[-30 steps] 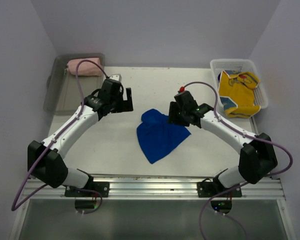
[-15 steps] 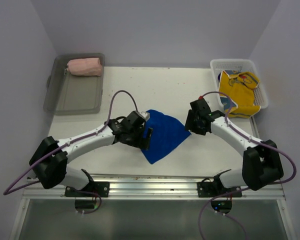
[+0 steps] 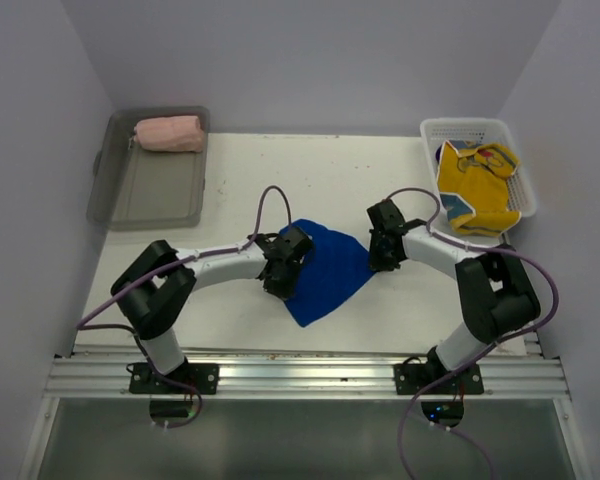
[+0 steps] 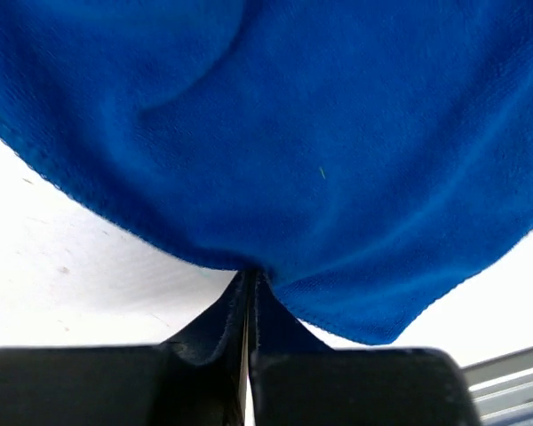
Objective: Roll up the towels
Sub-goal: Move the towel to the center of the board, then flatten the towel
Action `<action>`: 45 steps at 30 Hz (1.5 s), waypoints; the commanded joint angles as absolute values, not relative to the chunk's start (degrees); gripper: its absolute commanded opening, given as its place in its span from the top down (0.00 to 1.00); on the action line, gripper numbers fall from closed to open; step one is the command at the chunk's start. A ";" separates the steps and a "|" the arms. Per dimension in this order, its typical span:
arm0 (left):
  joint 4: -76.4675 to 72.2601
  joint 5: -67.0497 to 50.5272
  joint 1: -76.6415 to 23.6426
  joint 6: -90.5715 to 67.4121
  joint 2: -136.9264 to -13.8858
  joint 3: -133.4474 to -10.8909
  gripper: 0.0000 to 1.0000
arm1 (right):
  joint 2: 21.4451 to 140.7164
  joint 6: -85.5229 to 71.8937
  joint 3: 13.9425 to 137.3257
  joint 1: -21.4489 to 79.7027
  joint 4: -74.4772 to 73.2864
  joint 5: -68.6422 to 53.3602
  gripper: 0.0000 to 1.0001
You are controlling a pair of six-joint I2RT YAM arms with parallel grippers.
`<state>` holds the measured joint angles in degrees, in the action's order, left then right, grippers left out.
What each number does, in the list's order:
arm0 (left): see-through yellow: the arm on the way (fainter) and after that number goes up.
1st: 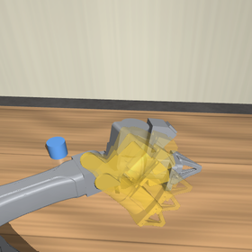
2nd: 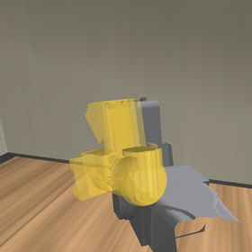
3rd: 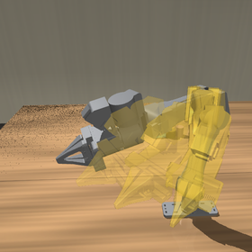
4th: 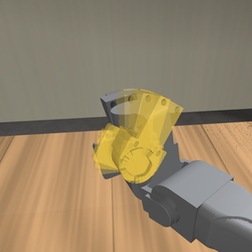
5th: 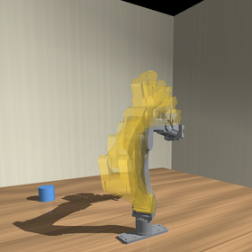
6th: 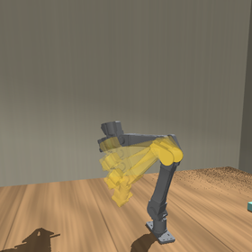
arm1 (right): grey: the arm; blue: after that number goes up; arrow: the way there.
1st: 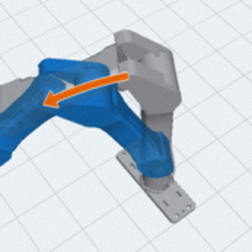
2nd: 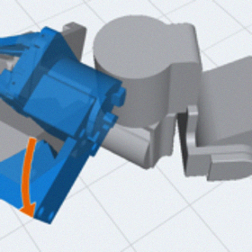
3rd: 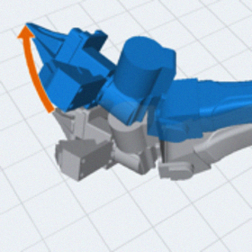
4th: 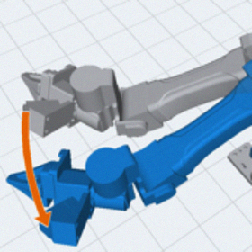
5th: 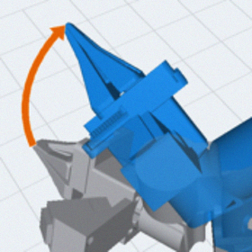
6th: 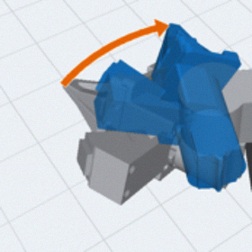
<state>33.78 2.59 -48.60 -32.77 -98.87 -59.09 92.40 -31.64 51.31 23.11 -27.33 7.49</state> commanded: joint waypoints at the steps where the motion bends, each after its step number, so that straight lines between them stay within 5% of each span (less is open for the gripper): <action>1: 36.47 6.50 -46.77 -32.08 -100.28 -61.87 1.00 | 92.72 -31.29 51.25 23.03 -20.05 4.93 0.85; 4: 37.18 7.99 -44.14 -29.71 -99.85 -61.70 1.00 | 92.38 -32.78 48.44 24.78 -18.63 3.43 1.00; 10: 39.37 11.33 -35.87 -23.56 -98.88 -64.24 1.00 | 90.18 -44.36 42.73 35.58 -18.19 2.46 1.00; 13: 41.04 14.41 -33.49 -21.36 -99.67 -66.18 0.91 | 86.67 -53.42 39.22 40.59 -16.36 3.69 1.00; 14: 41.13 14.33 -33.05 -21.27 -99.67 -66.44 0.71 | 85.01 -55.35 38.68 42.69 -15.91 4.04 1.00; 16: 41.48 11.87 -32.26 -21.53 -99.58 -67.23 0.54 | 83.85 -59.23 39.19 44.64 -16.95 6.76 0.89; 17: 42.01 11.34 -32.26 -22.40 -99.58 -67.58 0.47 | 83.41 -59.67 39.81 45.87 -18.27 7.99 0.71; 20: 44.03 10.37 -32.26 -25.03 -96.95 -67.50 0.44 | 81.04 -60.12 41.75 46.58 -23.28 13.78 0.48; 22: 44.91 9.76 -32.17 -26.80 -93.35 -65.57 0.38 | 79.20 -59.68 42.36 46.58 -26.18 17.29 0.44; 31: 41.49 3.26 -32.17 -34.27 -82.89 -52.04 0.39 | 79.19 -57.22 43.42 46.58 -29.09 17.67 0.44; 45: 31.55 1.49 -32.08 -36.65 -84.72 -44.12 0.50 | 82.26 -52.56 45.00 46.67 -28.74 14.95 0.50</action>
